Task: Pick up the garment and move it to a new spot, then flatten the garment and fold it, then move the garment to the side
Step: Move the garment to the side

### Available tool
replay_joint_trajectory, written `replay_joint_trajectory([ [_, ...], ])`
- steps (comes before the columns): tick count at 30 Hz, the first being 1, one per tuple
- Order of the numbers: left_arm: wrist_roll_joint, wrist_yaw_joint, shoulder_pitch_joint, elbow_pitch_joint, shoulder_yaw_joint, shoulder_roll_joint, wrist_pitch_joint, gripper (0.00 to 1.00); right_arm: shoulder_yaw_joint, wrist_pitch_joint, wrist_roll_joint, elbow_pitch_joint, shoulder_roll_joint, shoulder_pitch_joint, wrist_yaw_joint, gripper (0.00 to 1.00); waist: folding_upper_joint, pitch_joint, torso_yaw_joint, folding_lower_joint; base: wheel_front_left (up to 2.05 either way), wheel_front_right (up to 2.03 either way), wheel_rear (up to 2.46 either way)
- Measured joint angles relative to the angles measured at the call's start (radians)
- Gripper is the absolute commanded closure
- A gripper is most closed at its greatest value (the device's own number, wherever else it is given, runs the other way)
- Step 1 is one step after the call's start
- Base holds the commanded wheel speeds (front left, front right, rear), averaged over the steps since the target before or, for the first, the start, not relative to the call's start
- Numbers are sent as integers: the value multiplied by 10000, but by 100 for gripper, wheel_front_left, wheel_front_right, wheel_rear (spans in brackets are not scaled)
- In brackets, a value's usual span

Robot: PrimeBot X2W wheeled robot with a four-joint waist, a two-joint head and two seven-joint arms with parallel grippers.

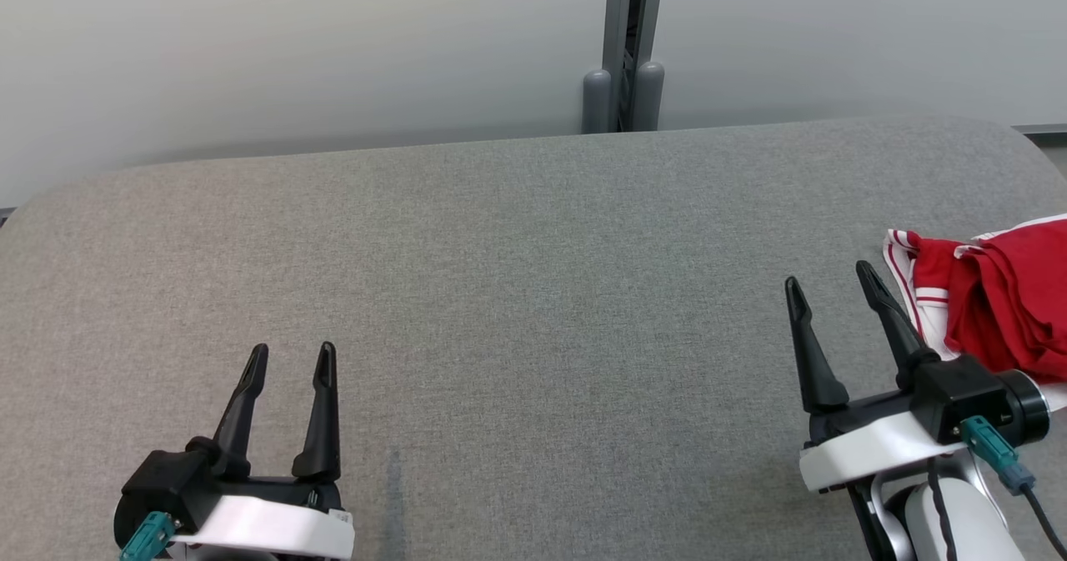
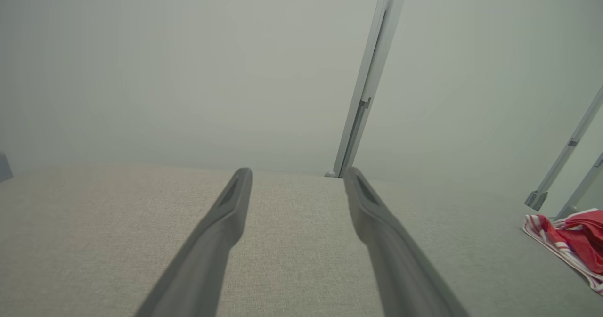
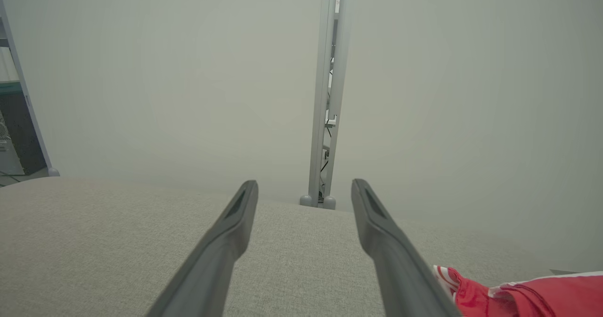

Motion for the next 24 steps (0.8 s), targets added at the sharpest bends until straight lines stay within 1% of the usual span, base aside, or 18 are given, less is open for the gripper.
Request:
replay_joint_trajectory([
  [11, -13, -54, 114, -192, -92, 2, 0, 0, 163, 0, 228, 27, 38, 154, 0, 0, 0, -22, -33, 0, 0, 0, 0],
  [24, -44, -79, 91, -268, -82, 0, 0, 0, 272, 0, 107, 29, 42, 158, 0, 0, 0, -33, 48, 0, 0, 0, 0],
])
